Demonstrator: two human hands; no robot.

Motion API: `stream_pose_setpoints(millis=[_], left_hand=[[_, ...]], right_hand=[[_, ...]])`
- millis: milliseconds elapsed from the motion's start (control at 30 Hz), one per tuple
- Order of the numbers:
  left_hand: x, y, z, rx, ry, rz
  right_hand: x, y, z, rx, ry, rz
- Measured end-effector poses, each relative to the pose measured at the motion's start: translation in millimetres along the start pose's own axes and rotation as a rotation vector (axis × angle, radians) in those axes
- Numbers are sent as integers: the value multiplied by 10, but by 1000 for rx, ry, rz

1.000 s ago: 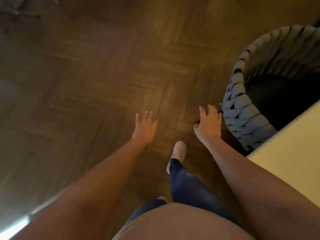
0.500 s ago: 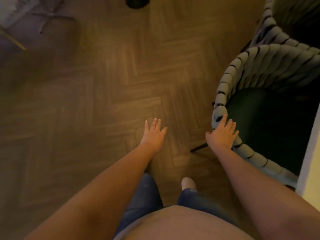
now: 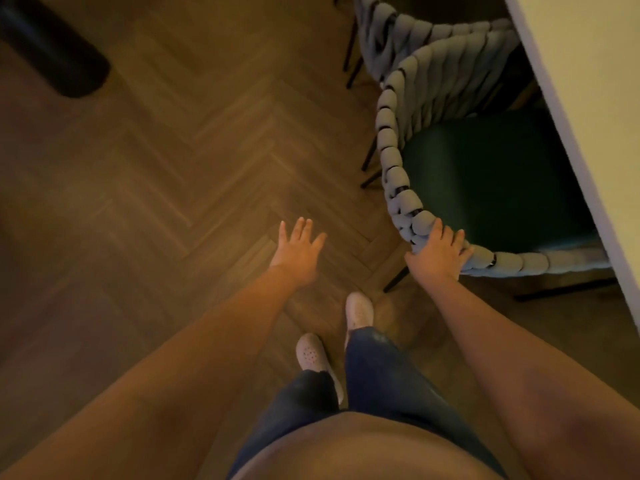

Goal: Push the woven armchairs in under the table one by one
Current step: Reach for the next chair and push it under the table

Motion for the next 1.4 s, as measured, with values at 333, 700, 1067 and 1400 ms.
stream_pose_setpoints(millis=[333,700,1067,1400], left_hand=[[1074,147,1229,-197,175,142],[1643,512,2183,-560,134,536],[1945,472,3070,-939,75,787],[1988,567,3259,-1233,124,726]], right_hand=[[-1,-160,675,-155,-195,40],[56,-301,988,-146,-271,340],[-63,-484,1179,-368,-283,254],[-114,-446,1182,-396,-181,255]])
Point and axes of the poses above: each hand's wrist, its own z-axis towards the middle knuckle, its own x-axis out of the back of the hand, y = z × x, the point moved 7 cm from there along z, towards the middle knuckle, and after that the axes turned 6 degrees about z, right-handed, at the moved point
